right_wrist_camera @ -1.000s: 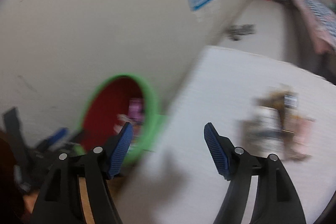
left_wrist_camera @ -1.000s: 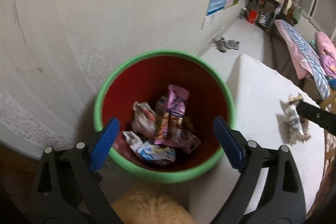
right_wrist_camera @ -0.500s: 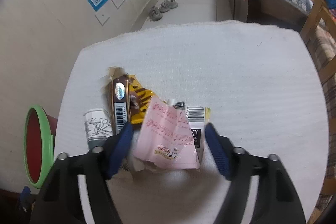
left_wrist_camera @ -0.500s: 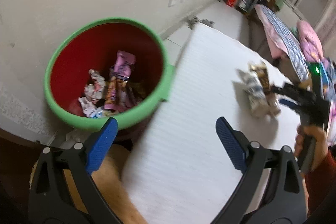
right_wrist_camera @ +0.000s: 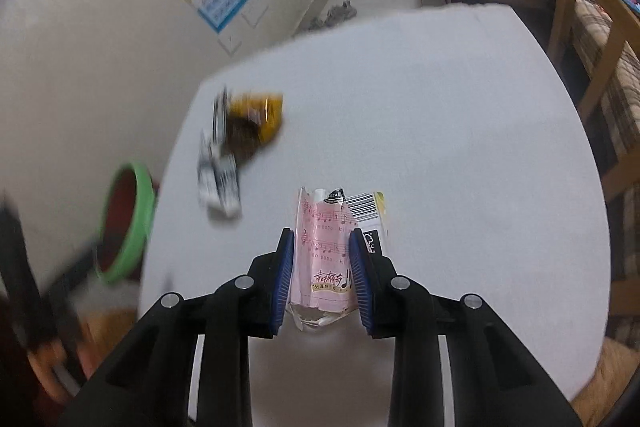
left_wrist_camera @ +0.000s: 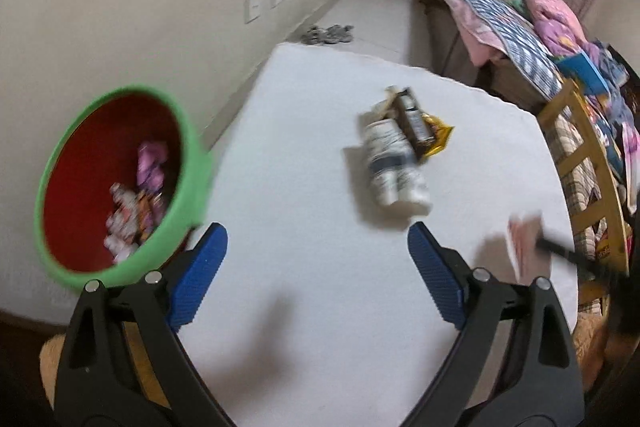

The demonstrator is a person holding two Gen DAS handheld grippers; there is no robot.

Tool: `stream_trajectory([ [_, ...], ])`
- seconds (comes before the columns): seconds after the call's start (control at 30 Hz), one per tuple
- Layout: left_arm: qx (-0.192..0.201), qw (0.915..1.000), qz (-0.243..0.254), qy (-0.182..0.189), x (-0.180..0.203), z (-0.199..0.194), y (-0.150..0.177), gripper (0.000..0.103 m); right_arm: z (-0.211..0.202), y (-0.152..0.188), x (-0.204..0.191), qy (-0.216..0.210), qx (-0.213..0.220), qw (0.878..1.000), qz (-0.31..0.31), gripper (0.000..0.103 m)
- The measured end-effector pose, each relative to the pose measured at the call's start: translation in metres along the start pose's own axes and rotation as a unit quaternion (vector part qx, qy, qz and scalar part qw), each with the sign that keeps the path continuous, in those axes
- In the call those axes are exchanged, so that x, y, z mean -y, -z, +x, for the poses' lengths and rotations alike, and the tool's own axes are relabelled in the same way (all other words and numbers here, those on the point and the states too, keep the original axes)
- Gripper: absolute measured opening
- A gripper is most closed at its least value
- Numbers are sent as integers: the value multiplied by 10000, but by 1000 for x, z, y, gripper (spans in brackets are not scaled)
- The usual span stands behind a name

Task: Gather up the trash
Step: 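Grasp the white patterned paper cup with the left tool while the right tool grasps the pink wrapper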

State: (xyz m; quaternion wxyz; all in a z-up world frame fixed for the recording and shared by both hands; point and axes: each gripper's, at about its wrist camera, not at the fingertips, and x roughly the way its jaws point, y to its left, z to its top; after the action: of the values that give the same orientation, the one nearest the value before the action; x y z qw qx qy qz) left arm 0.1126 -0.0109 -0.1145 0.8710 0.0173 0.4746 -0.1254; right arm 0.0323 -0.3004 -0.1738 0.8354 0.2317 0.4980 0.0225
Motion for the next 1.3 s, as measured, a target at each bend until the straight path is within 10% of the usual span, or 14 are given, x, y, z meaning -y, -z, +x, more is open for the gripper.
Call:
stream_trajectory([
  [0.1,14,9998,157,100,21,16,-17,89,-2,23,3,12,-25,10000,0,32],
  [0.2,-48,9994,327,61,44,41,-35,89,-5,39,11,-85,28,9997,228,65],
  [0.53,-942,9950,206,270,51,104,-36,41,-21,62,23,-167,198,9982,535,66],
  [0.97,-740,9969,215,131,25,17,32,41,5,48,20,-126,-23,9986,514,75],
  [1.3,-1035,9946,-114,43,7,23,67,53,25,51,6,89,-258,9993,242,75],
])
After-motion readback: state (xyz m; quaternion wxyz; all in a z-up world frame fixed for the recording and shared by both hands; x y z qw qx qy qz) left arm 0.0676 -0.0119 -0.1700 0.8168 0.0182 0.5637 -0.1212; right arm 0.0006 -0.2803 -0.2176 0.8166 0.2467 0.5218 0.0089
